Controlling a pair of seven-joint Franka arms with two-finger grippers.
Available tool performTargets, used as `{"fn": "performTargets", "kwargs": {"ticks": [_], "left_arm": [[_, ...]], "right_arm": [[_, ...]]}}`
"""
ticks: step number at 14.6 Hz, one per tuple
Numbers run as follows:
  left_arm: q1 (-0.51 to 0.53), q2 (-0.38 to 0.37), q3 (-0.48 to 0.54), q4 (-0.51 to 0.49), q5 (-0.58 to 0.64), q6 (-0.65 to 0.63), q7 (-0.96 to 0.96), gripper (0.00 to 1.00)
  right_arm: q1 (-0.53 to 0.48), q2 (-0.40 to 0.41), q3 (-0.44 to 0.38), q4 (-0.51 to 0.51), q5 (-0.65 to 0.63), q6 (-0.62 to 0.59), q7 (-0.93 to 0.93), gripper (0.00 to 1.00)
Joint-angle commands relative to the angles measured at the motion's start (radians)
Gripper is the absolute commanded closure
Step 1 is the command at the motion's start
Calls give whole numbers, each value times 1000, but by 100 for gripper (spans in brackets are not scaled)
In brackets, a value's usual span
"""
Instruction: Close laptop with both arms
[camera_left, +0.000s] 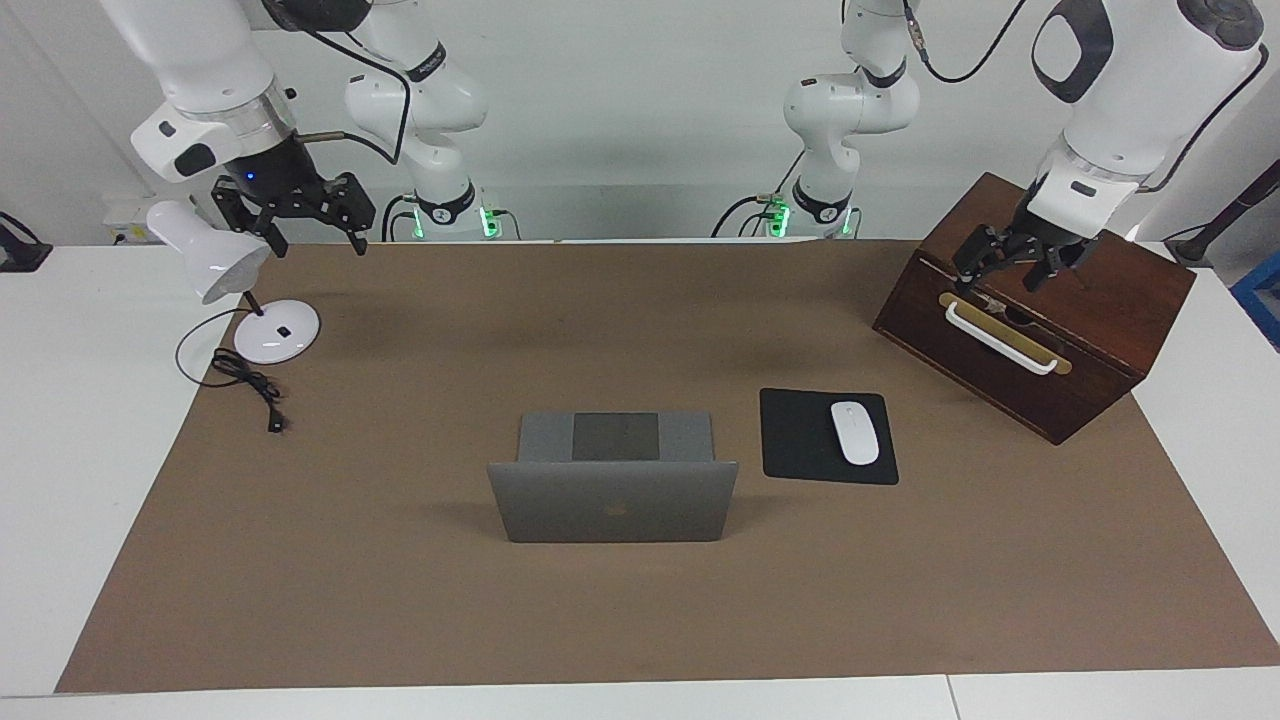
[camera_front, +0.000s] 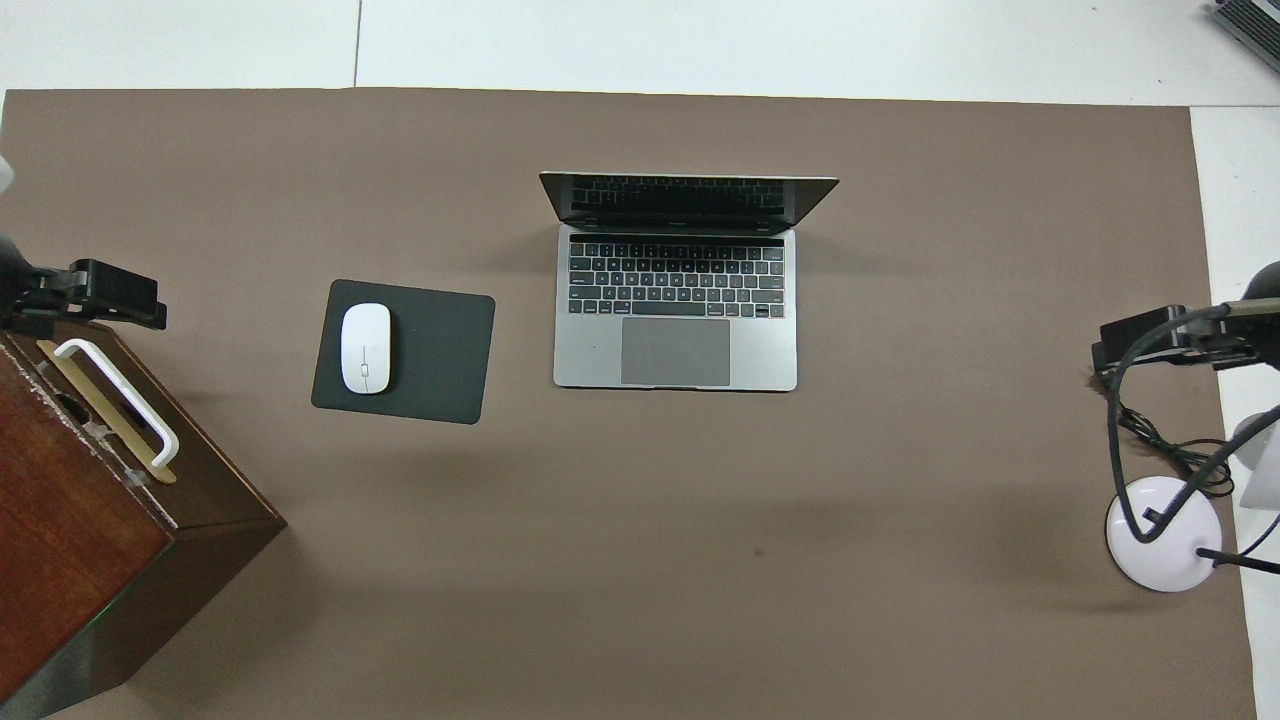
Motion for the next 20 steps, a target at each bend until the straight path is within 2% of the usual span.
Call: {"fn": "performTargets", "kwargs": {"ticks": [1, 5, 7, 8, 9, 12, 14, 18, 20], "left_arm": [[13, -20, -8, -13, 7, 13, 0, 0], [14, -20, -8, -19, 5, 35, -3, 0], [13, -15, -8, -17, 5, 39, -37, 26], [10, -15, -8, -19, 5, 44, -75, 45], [5, -15, -8, -20, 5, 53, -101, 59], [5, -16, -10, -25, 5, 68, -155, 89], [5, -23, -10, -37, 5, 68, -195, 100], [-1, -36, -11, -60, -18, 38, -285, 100], [-30, -38, -18, -63, -62, 28, -449, 100]], "right_arm": [[-13, -5, 6, -3, 2, 10, -31, 0], [-13, -5, 7, -3, 2, 10, -31, 0], [-13, -5, 7, -3, 3, 9, -31, 0], [-13, -5, 6, -3, 3, 9, -31, 0], [-13, -5, 7, -3, 3, 10, -31, 0], [-13, -5, 7, -3, 2, 9, -31, 0], [-11, -5, 7, -3, 2, 9, -32, 0], [-11, -5, 7, -3, 2, 10, -32, 0], [-11, -5, 7, -3, 2, 10, -31, 0]]}}
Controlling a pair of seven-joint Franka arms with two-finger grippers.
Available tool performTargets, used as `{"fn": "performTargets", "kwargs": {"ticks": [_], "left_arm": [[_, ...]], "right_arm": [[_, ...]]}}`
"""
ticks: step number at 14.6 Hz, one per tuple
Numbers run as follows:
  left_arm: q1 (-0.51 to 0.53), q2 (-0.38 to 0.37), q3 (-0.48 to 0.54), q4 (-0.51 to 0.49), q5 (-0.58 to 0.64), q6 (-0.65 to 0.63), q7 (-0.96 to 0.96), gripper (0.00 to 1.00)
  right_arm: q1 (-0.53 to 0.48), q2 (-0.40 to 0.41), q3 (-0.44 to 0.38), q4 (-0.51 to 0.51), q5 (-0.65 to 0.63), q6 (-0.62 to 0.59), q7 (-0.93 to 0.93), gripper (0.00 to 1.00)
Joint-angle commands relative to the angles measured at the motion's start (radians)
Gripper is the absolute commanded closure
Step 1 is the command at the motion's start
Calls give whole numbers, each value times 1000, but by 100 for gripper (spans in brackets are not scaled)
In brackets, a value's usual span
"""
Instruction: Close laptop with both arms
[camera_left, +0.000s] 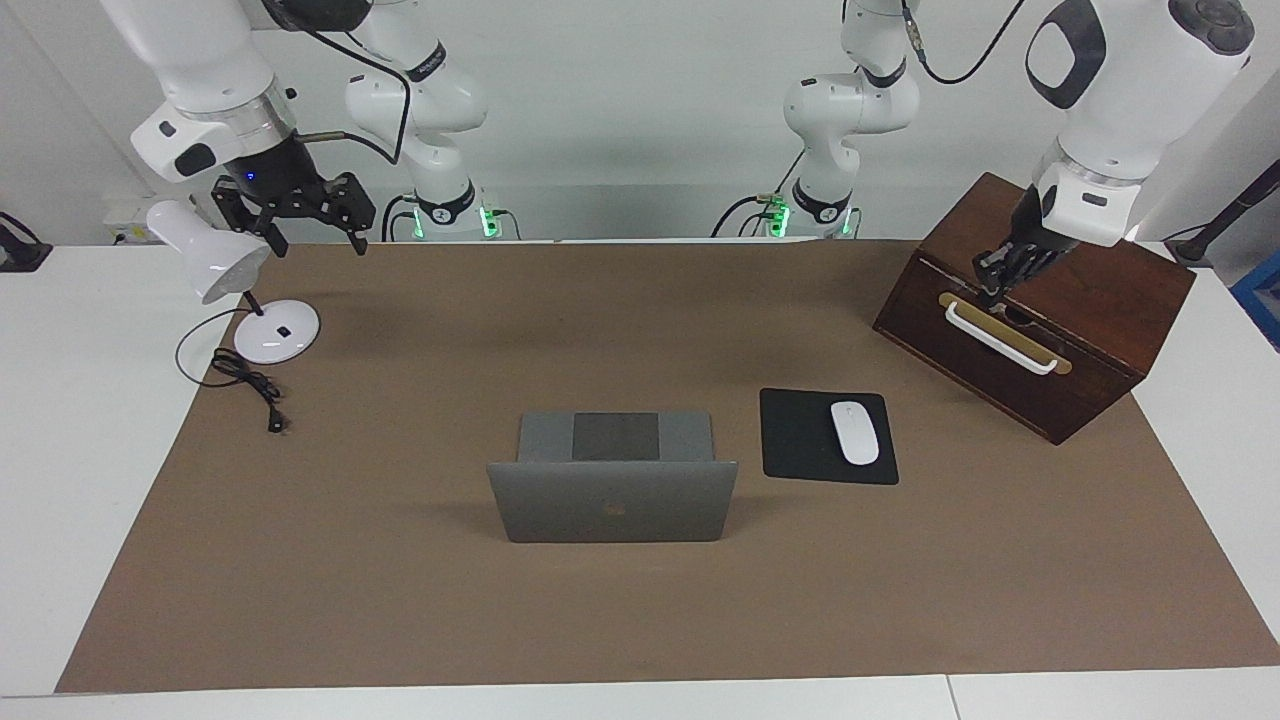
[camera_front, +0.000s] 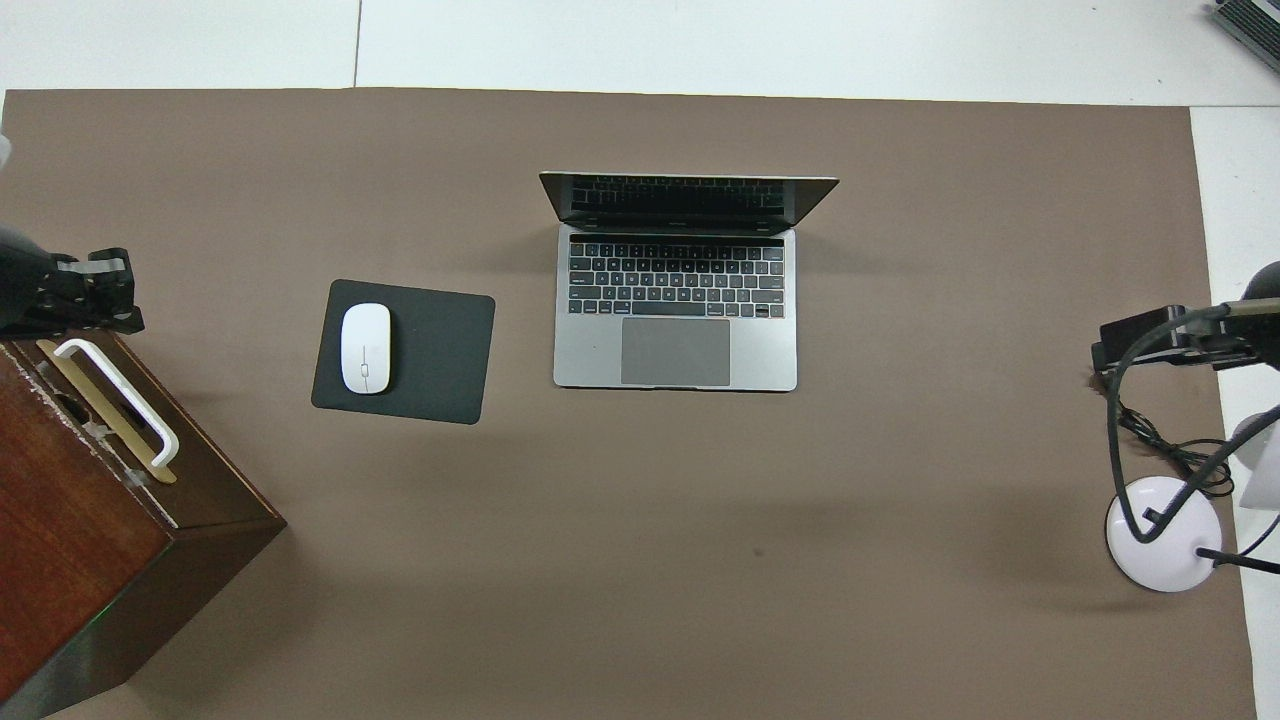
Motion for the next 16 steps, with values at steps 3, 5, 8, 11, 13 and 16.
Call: {"fn": "performTargets", "kwargs": {"ticks": [3, 5, 8, 11, 13, 16], "left_arm": [[-82, -36, -9, -42, -68, 9, -378, 100], [-83, -39, -8, -59, -164, 55, -548, 100], [-79, -101, -8, -183, -247, 90, -676, 100], [-44, -163, -6, -309, -400, 167, -768, 100], [-57, -188, -8, -374, -414, 248, -871, 100], [-102, -201, -14, -421, -450, 343, -954, 100]], "right_arm": [[-11, -5, 7, -3, 3, 10, -31, 0], [-11, -5, 7, -3, 3, 10, -31, 0], [-11, -5, 7, -3, 2, 12, -31, 0], [-10, -5, 7, -3, 3, 12, -28, 0], [-8, -5, 7, -3, 2, 12, -28, 0], [-8, -5, 7, -3, 2, 12, -26, 0]]}}
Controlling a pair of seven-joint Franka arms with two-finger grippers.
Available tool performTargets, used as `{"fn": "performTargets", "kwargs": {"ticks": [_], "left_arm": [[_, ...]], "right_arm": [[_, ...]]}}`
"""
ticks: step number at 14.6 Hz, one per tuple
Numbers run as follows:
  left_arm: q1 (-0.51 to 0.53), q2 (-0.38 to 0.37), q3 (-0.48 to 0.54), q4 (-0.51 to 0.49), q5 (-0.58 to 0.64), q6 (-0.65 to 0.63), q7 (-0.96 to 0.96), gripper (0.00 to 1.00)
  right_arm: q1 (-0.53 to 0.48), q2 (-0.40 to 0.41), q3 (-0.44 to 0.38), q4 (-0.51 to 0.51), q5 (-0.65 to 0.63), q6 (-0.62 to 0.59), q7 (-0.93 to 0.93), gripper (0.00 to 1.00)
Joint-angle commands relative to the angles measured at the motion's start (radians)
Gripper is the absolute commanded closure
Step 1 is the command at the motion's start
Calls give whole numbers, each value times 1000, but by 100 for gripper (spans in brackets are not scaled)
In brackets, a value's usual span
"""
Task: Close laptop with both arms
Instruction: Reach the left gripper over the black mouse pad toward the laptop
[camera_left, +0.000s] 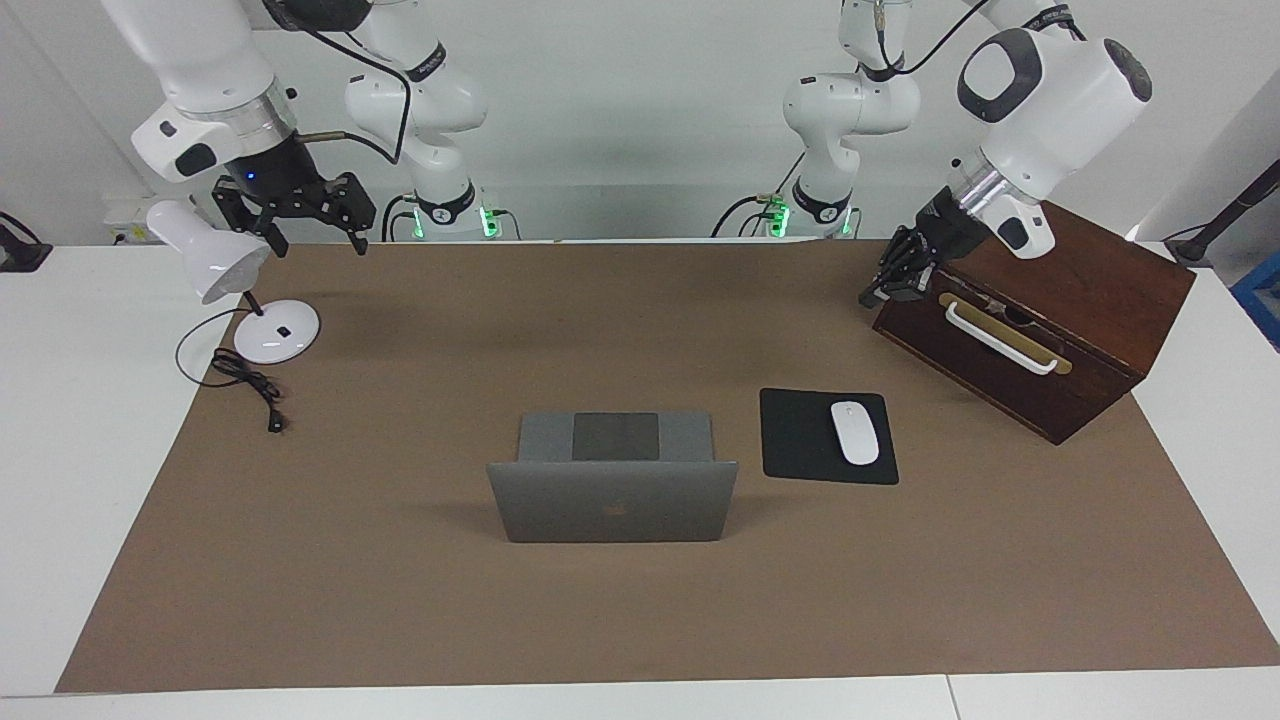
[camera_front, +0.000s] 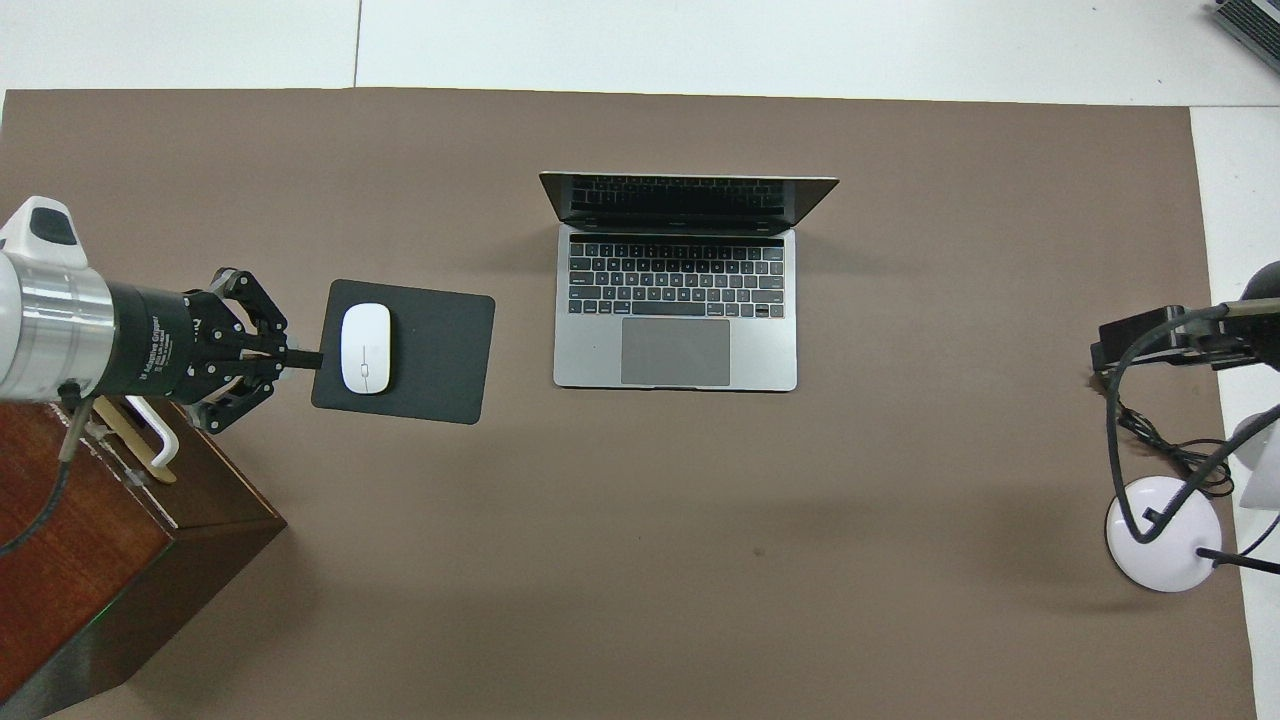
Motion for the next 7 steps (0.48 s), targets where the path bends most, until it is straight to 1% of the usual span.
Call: {"fn": "performTargets", "kwargs": {"ticks": [1, 2, 4, 5, 6, 7], "left_arm": [[-48, -47, 0, -72, -26, 72, -59, 100], [-50, -48, 0, -72, -33, 75, -59, 100], [-56, -47, 0, -80, -72, 92, -60, 100], [-53, -53, 0, -110, -119, 109, -68, 100], [-45, -71, 0, -153, -185, 124, -98, 100], [-44, -85, 0, -194, -255, 153, -124, 100]], "right_arm": [[-8, -5, 6, -3, 2, 12, -23, 1], [-8, -5, 6, -3, 2, 12, -28, 8], [-5, -5, 6, -3, 2, 14, -31, 33], [-5, -5, 6, -3, 2, 14, -31, 56], [-2, -5, 6, -3, 2, 15, -28, 83], [-1, -5, 6, -4, 2, 29, -23, 100]]}}
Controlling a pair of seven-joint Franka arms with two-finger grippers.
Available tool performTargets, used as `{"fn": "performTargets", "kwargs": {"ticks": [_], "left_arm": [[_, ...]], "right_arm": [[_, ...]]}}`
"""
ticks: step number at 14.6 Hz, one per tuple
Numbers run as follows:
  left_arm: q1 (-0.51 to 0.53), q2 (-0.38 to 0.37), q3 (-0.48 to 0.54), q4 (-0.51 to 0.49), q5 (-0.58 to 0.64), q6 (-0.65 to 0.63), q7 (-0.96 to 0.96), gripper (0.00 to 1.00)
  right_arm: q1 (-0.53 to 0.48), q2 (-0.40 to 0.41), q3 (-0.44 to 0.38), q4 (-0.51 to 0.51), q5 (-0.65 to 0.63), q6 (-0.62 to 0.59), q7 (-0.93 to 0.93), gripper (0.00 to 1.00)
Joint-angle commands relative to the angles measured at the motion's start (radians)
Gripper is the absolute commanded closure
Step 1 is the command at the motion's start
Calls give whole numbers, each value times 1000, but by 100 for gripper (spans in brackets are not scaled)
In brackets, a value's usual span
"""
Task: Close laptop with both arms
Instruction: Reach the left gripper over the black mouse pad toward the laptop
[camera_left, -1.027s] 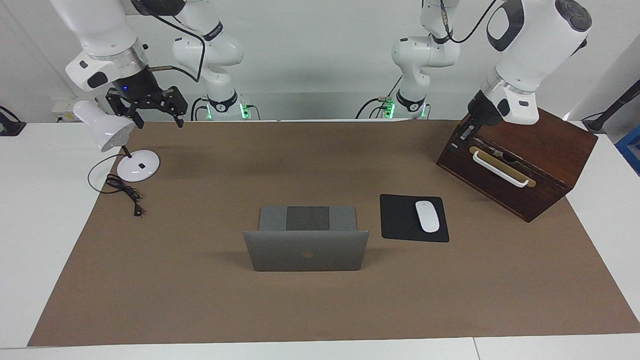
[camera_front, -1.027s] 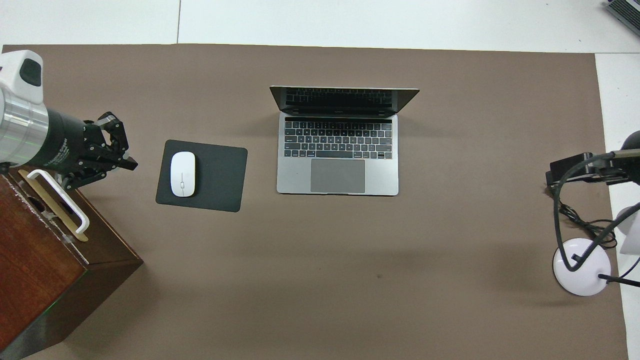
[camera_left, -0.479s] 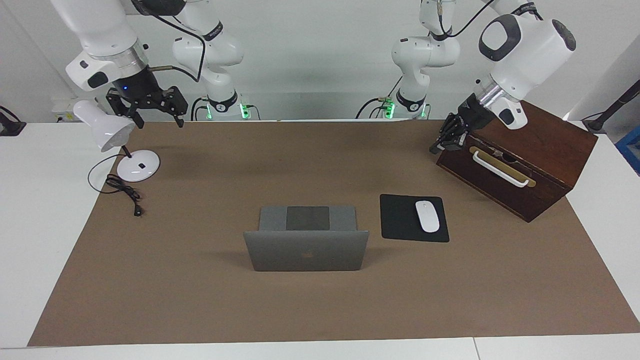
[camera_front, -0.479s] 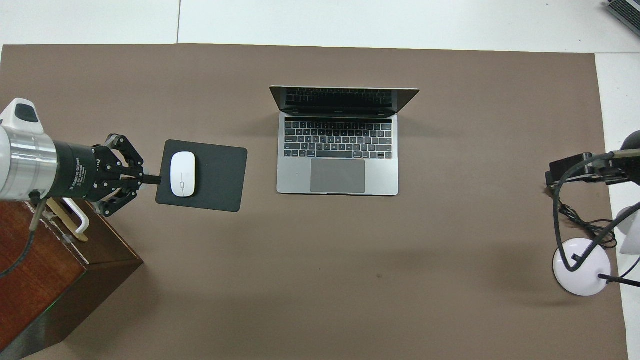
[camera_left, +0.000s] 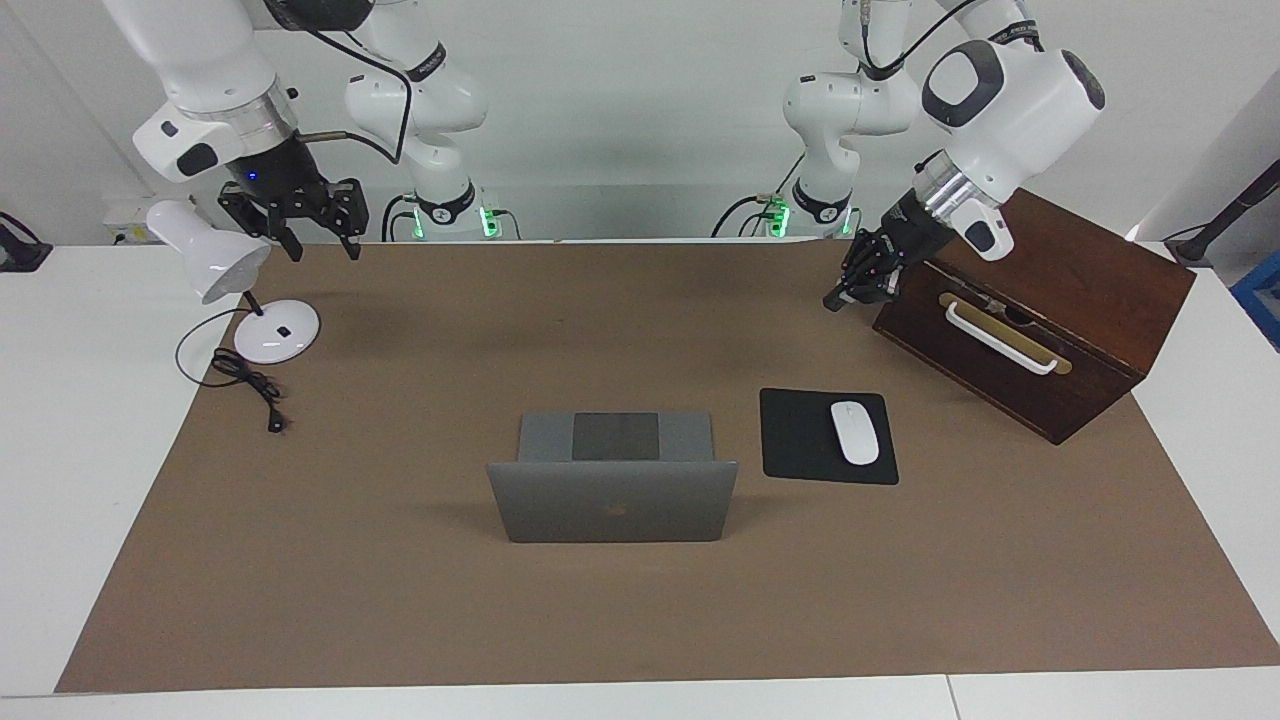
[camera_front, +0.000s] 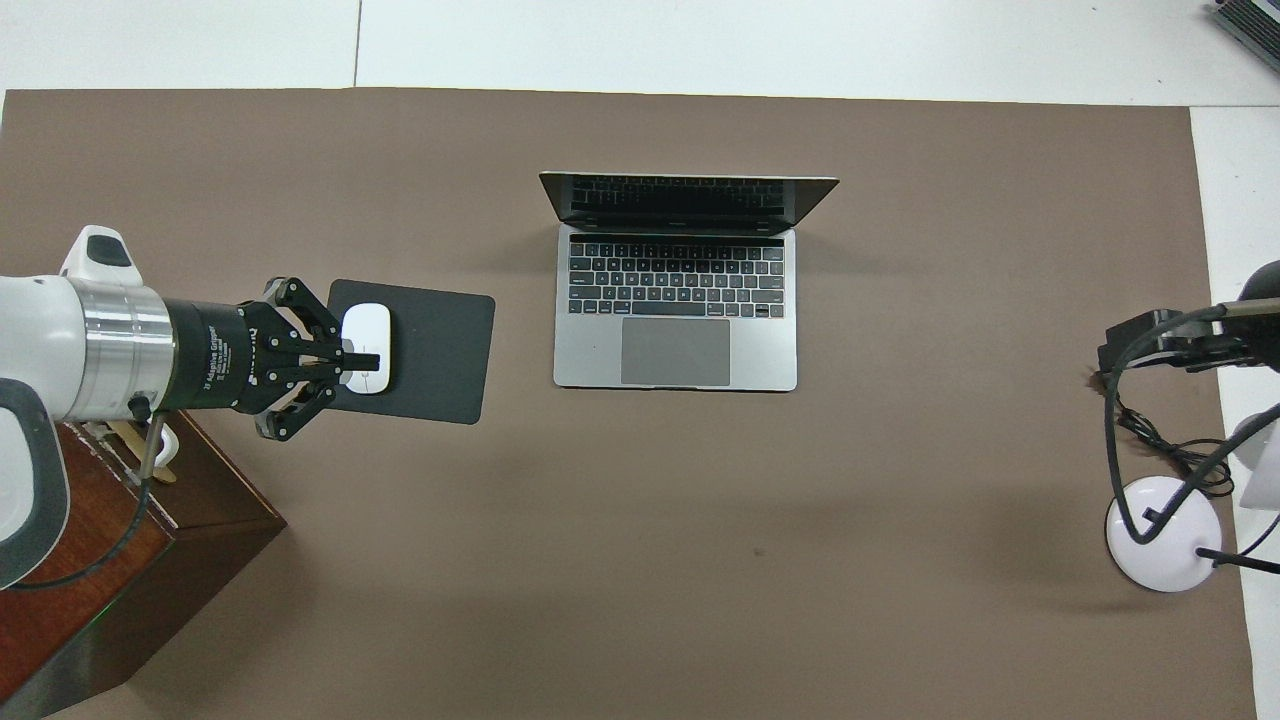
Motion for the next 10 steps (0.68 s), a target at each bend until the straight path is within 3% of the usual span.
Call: {"fn": "performTargets", "kwargs": {"ticks": [1, 5, 8, 10], "left_arm": [[-9, -73, 4, -146, -140, 107, -64, 100], [-42, -52, 3, -172, -217, 275, -184, 100], [-75, -52, 3, -221, -362, 387, -205, 100], [-156, -44, 3, -261, -453, 548, -220, 100]], "right_arm": [[-3, -5, 5, -7, 2, 45, -23, 100], [-1, -5, 9, -8, 3, 63, -30, 100], [-1, -5, 14, -9, 2, 69, -31, 100], [3, -5, 15, -9, 0, 85, -26, 100]]}}
